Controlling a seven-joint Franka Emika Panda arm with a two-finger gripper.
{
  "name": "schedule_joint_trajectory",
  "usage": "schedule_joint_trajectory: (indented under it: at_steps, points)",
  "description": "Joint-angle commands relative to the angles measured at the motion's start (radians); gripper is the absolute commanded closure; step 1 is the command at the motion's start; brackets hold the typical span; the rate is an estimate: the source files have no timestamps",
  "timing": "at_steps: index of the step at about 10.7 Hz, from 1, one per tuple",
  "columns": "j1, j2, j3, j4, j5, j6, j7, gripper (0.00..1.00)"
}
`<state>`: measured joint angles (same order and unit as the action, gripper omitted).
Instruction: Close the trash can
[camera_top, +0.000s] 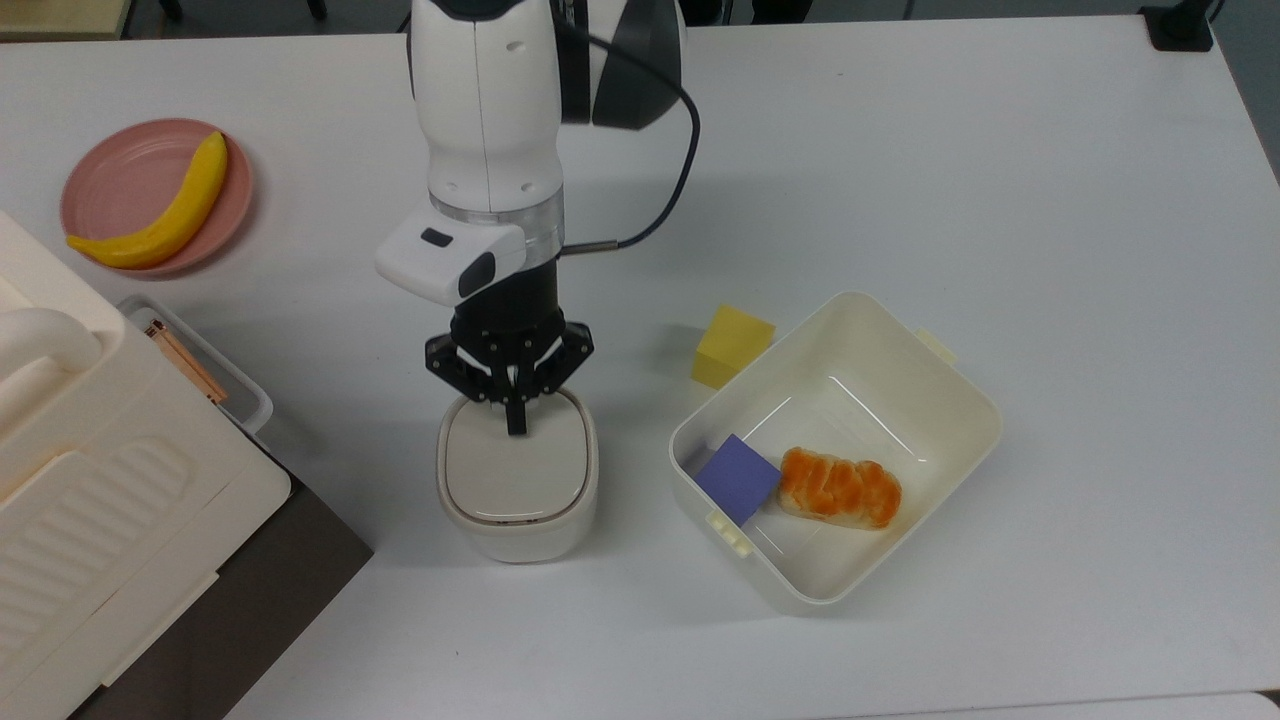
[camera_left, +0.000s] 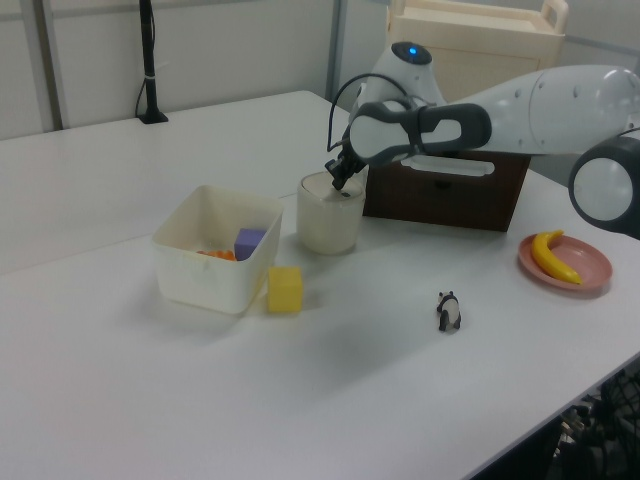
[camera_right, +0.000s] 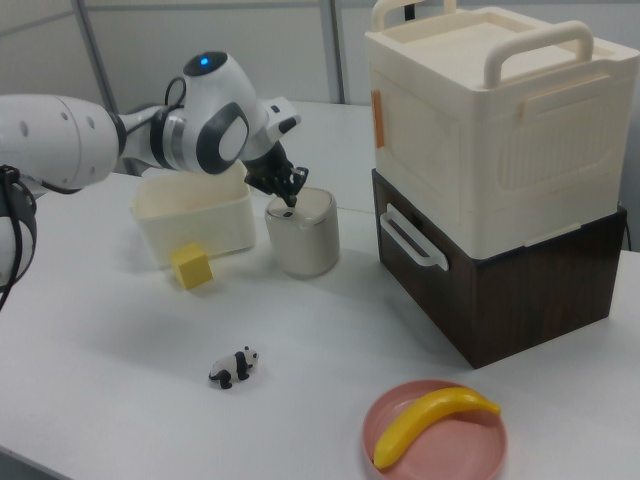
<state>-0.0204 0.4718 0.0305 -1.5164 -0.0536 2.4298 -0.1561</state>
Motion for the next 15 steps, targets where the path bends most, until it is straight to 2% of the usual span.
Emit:
schedule_joint_trajectory:
  at_steps: [1,5,7,8,9,11,12,15]
  points:
    - [0.013,-0.155,-0.006,-0.019,0.023,-0.263,-0.01,1.0]
    - [0.017,-0.309,-0.001,-0.018,0.014,-0.64,0.027,1.0]
    - [0.019,-0.363,0.0,-0.021,0.017,-0.73,0.059,0.88]
    - [0.022,-0.375,0.0,-0.021,0.014,-0.768,0.096,0.86]
    - [0.04,-0.375,-0.001,-0.019,0.008,-0.796,0.119,0.75]
    - [0.039,-0.381,-0.003,-0.022,0.006,-0.807,0.119,0.1]
    - [0.039,-0.38,-0.004,-0.022,0.006,-0.807,0.119,0.0]
    - [0.037,-0.38,-0.004,-0.022,0.003,-0.807,0.121,0.0]
